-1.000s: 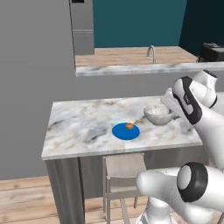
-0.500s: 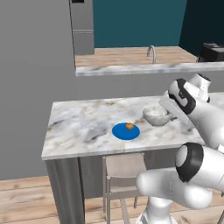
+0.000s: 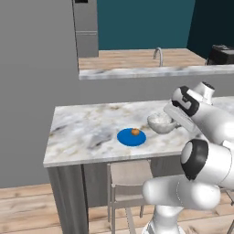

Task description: Take the smaller bowl and place it next to the appetizer plate on the dining counter , and place the larger bowl next to the plate with cooked food.

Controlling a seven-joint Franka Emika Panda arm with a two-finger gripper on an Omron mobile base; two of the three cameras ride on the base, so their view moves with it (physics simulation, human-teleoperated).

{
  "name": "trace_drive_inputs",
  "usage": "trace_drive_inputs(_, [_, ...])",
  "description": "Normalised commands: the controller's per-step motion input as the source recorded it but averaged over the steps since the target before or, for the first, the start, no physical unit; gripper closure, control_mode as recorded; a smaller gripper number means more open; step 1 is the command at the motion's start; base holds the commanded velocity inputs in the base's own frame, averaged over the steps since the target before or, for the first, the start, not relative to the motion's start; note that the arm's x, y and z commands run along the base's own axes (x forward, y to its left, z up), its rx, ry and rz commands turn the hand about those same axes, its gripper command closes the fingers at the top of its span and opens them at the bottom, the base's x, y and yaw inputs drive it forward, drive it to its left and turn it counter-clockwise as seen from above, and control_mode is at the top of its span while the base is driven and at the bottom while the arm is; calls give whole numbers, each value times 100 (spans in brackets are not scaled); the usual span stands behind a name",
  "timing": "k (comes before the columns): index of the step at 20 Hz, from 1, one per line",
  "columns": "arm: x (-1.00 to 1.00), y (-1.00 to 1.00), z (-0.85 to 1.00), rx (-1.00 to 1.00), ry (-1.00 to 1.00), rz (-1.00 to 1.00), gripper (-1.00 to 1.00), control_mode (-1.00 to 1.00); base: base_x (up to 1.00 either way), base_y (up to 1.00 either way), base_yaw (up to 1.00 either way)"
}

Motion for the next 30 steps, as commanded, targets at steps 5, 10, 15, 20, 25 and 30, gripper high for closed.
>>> trace_drive_inputs(5, [24, 0, -16, 0, 0, 0, 100, -100, 0, 0, 0])
trace_drive_inputs(10, [15, -1, -14, 0, -1, 0, 100, -100, 0, 0, 0])
trace_drive_inputs(15, [0, -5, -7, 0, -2, 0, 100, -100, 0, 0, 0])
trace_drive_inputs(20, [0, -8, -22, 0, 0, 0, 100, -100, 0, 0, 0])
trace_drive_inputs(25, [0, 0, -38, 0, 0, 0, 100, -100, 0, 0, 0])
trace_drive_inputs(30, [14, 0, -22, 0, 0, 0, 100, -100, 0, 0, 0])
